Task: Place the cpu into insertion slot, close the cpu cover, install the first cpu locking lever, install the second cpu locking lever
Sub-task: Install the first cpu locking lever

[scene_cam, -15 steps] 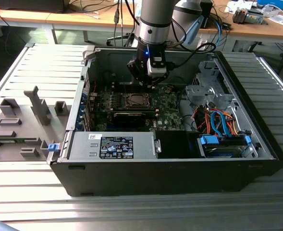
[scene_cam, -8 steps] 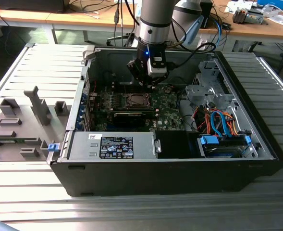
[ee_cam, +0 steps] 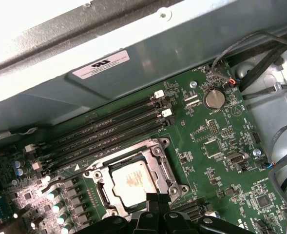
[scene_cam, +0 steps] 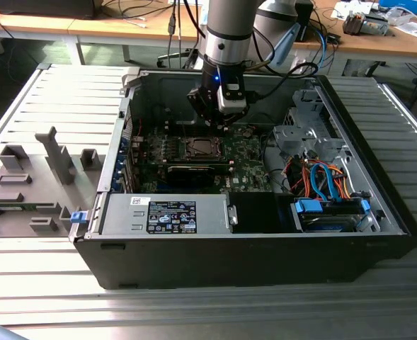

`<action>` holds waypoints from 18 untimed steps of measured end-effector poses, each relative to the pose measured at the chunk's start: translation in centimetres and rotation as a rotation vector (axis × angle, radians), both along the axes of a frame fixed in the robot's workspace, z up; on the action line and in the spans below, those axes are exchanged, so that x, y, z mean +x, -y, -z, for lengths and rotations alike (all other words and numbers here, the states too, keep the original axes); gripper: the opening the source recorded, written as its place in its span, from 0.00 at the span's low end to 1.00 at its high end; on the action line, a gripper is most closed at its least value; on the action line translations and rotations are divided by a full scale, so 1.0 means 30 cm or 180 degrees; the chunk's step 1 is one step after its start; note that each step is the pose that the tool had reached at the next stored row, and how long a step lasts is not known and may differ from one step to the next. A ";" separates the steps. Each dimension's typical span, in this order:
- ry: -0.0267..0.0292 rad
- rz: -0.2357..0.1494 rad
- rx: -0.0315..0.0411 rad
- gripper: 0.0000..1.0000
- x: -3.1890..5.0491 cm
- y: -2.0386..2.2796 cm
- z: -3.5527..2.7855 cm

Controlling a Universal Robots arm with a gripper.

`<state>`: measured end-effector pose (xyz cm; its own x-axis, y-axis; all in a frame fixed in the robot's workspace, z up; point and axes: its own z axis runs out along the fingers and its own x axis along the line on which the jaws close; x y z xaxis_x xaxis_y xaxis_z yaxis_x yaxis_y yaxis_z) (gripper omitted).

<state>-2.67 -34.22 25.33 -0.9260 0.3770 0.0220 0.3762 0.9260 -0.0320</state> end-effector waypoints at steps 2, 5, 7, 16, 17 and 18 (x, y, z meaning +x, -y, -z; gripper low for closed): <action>0.0000 -0.0005 0.0000 0.11 0.000 0.000 0.000; 0.0000 -0.0018 0.0000 0.11 0.000 0.000 0.000; 0.0000 -0.0028 0.0000 0.11 0.000 0.000 0.000; 0.0000 -0.0060 0.0000 0.11 0.000 0.000 0.000; 0.0000 -0.0063 0.0000 0.11 0.000 0.000 0.000; 0.0000 -0.0065 0.0000 0.11 0.000 0.000 0.000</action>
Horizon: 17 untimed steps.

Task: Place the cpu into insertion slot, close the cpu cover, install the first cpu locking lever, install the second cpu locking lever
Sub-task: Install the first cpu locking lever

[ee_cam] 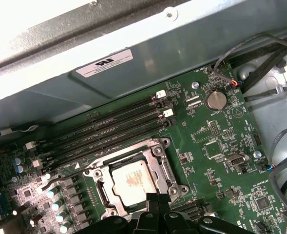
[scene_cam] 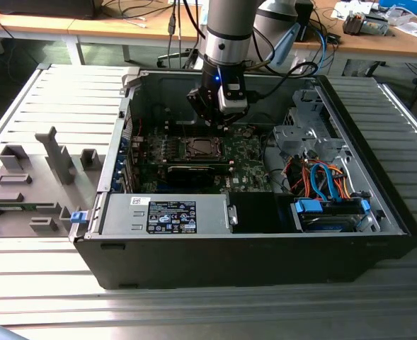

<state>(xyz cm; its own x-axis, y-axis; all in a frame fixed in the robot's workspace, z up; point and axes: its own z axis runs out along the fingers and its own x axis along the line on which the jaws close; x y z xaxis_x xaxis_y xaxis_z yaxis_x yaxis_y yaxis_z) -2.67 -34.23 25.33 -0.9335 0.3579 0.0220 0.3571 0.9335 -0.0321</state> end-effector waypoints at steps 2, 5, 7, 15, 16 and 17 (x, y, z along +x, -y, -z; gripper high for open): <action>0.0000 -0.0005 0.0000 0.11 0.000 0.000 0.000; 0.0000 -0.0014 0.0000 0.11 0.000 0.000 0.000; 0.0000 -0.0021 0.0000 0.11 0.000 0.000 0.000; 0.0000 -0.0046 0.0000 0.11 0.000 0.000 0.000; 0.0000 -0.0049 0.0000 0.11 0.000 0.000 0.000; 0.0000 -0.0057 0.0000 0.11 0.000 0.000 0.000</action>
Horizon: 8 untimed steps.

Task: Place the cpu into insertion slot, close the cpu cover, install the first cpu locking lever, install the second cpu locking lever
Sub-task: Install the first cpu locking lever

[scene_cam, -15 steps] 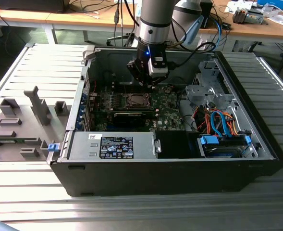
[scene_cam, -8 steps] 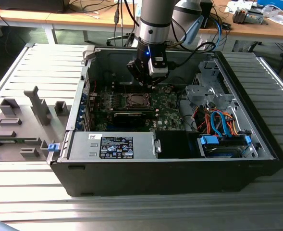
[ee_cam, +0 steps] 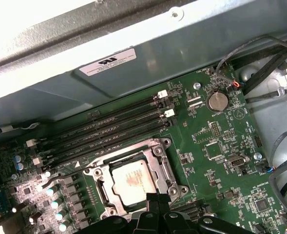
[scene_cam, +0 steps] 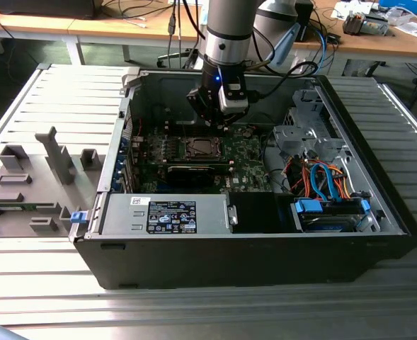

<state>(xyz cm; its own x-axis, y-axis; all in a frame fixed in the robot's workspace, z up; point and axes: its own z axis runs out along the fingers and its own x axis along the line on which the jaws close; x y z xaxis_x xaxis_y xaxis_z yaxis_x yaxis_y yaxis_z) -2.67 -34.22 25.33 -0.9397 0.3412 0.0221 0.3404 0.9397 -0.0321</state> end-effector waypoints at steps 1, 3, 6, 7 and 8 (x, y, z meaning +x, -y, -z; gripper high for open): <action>0.0000 -0.0008 0.0000 0.11 0.000 0.000 0.000; 0.0000 -0.0020 0.0000 0.11 0.000 0.000 0.000; 0.0000 -0.0032 0.0000 0.11 0.000 0.000 0.000; 0.0000 -0.0036 0.0000 0.11 0.000 0.000 0.000; 0.0000 -0.0039 0.0000 0.11 0.000 0.000 0.000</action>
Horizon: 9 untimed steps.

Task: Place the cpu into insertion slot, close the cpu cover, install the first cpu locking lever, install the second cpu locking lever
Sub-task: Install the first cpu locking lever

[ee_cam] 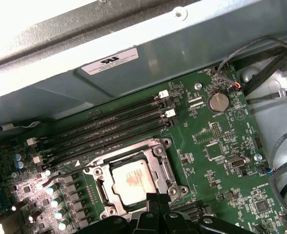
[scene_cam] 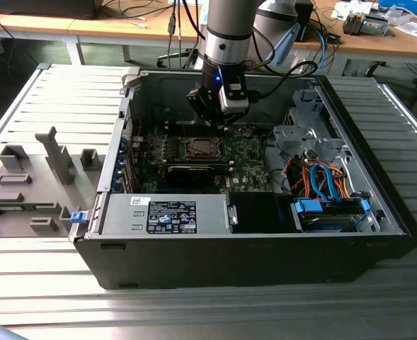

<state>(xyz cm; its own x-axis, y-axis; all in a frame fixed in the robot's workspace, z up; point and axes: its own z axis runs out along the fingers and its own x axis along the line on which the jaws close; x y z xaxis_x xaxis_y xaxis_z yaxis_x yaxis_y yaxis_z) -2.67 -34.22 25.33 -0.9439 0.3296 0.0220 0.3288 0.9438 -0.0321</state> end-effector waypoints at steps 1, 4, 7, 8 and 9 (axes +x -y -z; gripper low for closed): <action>0.0000 -0.0002 0.0000 0.11 0.000 0.000 0.000; 0.0000 -0.0009 0.0000 0.11 0.000 0.000 0.000; 0.0000 -0.0020 0.0000 0.11 0.000 0.000 0.000; 0.0000 -0.0023 0.0000 0.11 0.000 0.000 0.000; 0.0000 -0.0025 0.0000 0.11 0.000 0.000 0.000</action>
<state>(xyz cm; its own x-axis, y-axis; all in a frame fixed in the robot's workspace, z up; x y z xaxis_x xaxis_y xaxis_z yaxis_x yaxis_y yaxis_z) -2.67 -34.22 25.33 -0.9465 0.3220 0.0220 0.3213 0.9464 -0.0321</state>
